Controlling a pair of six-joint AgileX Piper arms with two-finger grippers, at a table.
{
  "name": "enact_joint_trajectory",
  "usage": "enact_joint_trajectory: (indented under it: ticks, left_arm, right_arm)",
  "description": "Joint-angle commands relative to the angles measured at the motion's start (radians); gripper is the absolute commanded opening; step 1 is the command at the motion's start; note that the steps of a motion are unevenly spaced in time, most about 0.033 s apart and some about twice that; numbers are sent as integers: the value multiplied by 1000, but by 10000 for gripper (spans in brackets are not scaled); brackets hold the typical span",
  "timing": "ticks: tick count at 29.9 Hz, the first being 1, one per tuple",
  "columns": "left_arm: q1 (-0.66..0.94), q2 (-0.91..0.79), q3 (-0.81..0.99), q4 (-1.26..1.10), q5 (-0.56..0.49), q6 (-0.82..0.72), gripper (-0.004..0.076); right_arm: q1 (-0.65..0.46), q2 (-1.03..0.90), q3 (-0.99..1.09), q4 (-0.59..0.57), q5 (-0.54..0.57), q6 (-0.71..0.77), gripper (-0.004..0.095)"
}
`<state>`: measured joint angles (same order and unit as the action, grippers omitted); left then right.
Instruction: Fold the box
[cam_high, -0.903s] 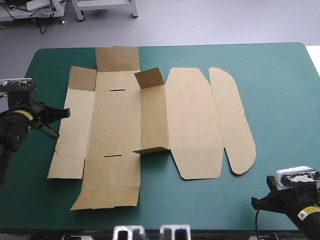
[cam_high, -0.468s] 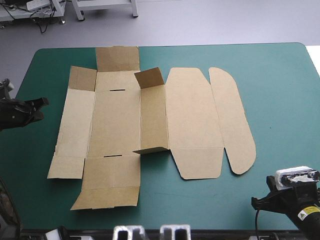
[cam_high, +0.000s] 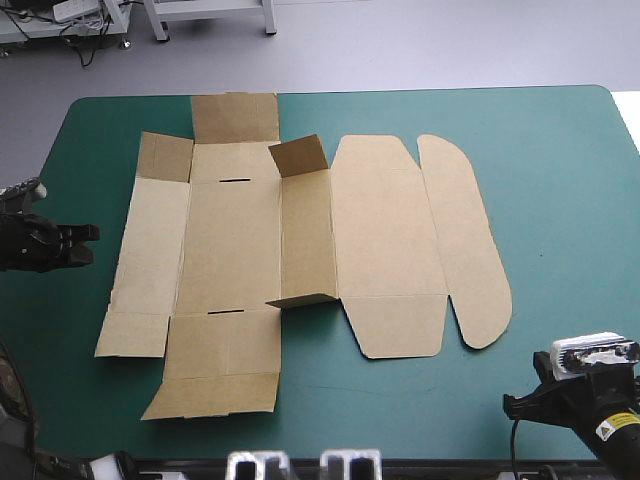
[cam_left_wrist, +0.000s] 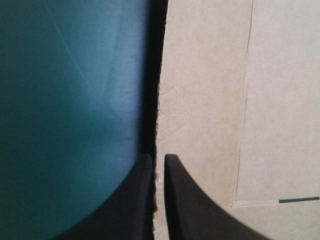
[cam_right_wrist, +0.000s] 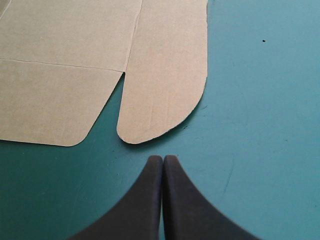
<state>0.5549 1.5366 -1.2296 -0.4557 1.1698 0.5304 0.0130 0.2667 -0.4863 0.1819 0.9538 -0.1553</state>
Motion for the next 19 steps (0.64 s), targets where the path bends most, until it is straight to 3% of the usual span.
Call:
enact_joint_trajectory:
  ticks: [1,5,7,19]
  left_arm:
    - [5,-21,-32,-11,14,45,237]
    - [5,15,-32,-44,15,43,508]
    - [5,38,-30,-63,34,43,559]
    - [-3,192,-30,-199,109,69,471]
  right_arm:
    - [4,10,-32,8,-58,-8,-13]
    - [4,10,-32,8,-58,-4,-13]
    - [4,10,-32,8,-58,-4,-13]
    - [4,10,-32,8,-58,-4,-13]
